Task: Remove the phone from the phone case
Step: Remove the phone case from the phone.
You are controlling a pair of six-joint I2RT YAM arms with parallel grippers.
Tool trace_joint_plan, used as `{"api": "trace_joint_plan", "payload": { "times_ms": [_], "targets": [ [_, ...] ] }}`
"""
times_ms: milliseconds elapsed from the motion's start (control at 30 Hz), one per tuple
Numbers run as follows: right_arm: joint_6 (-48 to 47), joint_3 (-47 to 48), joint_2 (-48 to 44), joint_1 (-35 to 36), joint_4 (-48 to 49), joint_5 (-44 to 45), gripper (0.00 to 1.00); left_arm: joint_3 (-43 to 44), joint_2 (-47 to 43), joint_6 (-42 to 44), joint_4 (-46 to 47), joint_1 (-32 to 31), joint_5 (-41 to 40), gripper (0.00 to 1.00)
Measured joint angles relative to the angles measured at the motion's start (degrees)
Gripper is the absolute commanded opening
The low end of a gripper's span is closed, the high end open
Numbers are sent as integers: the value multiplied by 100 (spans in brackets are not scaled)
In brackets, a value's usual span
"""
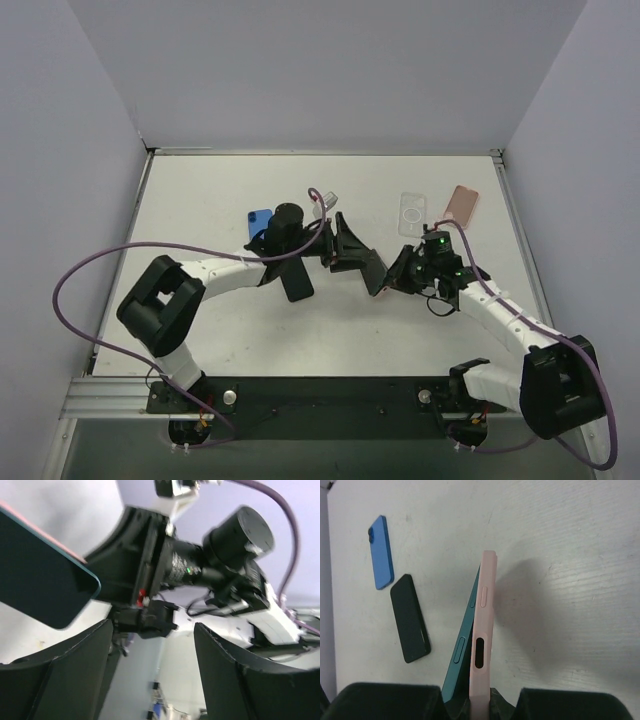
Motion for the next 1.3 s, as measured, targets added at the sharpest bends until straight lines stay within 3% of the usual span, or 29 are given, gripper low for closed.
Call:
{"api": "trace_joint_plan", "payload": {
  "times_ms": [200, 467, 1300],
  "targets": [
    [-369, 227, 243, 772, -173, 590, 0, 946, 105, 1235, -2044, 0, -570, 76],
    [-603, 271, 345, 1078, -155, 938, 0, 1069, 581, 1864, -3224, 0, -859, 75],
    [-1121, 656, 763, 2050, -271, 1982, 0, 898, 691, 1801, -3324, -2, -855, 65]
  ]
}}
